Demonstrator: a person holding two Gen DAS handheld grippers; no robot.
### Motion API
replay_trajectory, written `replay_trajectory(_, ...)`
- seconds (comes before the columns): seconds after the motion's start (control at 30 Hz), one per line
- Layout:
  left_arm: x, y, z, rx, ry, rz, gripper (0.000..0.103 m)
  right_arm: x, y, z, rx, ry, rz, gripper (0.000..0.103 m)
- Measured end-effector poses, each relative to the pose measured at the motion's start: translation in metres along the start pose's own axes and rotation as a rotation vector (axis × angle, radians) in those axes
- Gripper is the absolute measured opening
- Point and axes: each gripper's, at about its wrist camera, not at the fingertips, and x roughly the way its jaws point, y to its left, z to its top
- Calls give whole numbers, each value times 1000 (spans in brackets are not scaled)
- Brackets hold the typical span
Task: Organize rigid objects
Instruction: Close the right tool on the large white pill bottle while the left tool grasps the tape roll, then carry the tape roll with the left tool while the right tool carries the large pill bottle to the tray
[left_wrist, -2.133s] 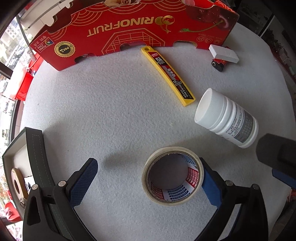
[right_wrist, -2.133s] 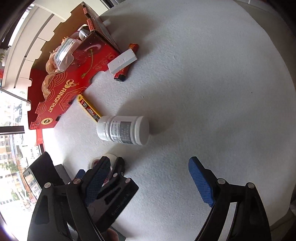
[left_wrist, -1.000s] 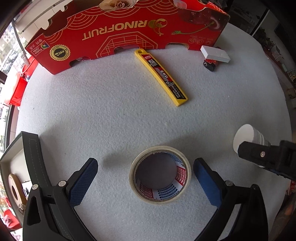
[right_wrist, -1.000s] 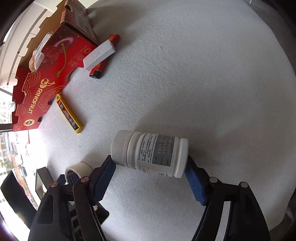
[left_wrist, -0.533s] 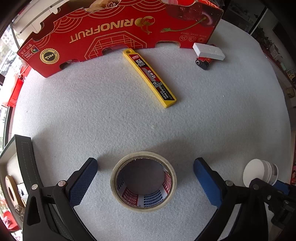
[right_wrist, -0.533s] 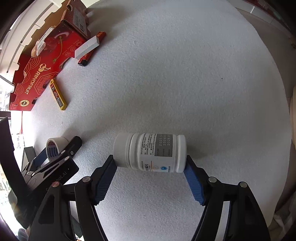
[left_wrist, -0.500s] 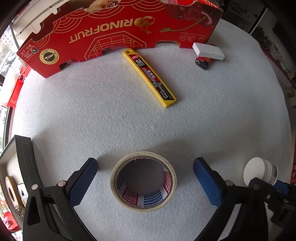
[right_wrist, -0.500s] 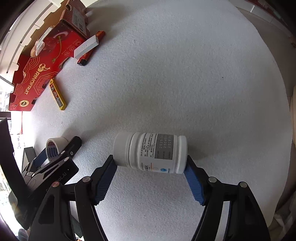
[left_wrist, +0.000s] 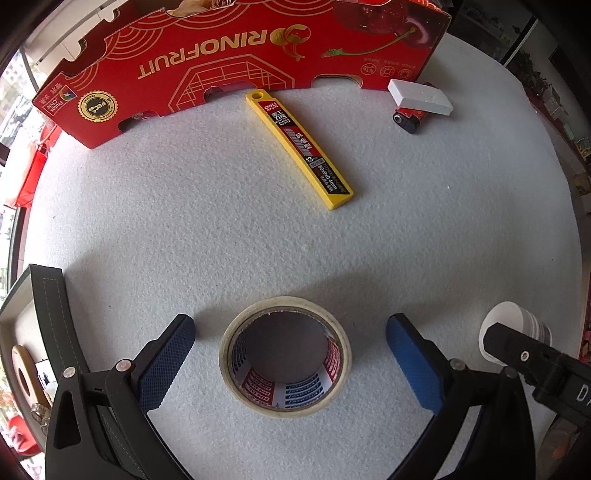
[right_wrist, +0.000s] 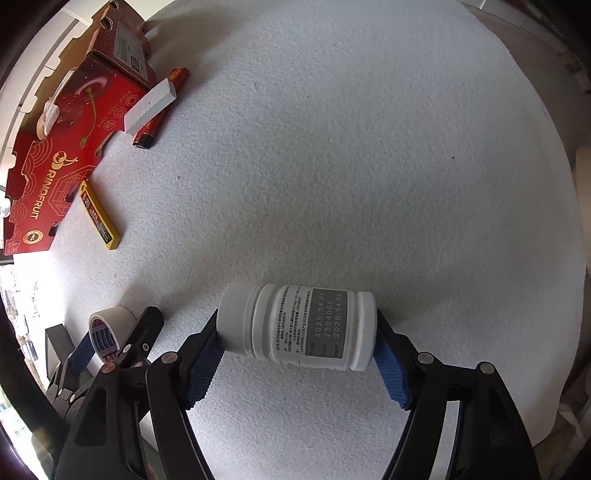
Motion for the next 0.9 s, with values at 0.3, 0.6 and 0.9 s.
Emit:
replay_trajectory(0.3, -21, -22, -9, 119, -10, -13, 56, -8, -17, -16, -12, -2, -11, 73)
replay_trajectory(0.6, -30, -17, -50, 102, 28, -41, 56, -15, -32, -46, -41, -1, -8, 73)
replay_trajectory(0.9, -51, -28, -100, 166, 47, -83, 56, -15, -41, -83, -85, 27, -20, 73)
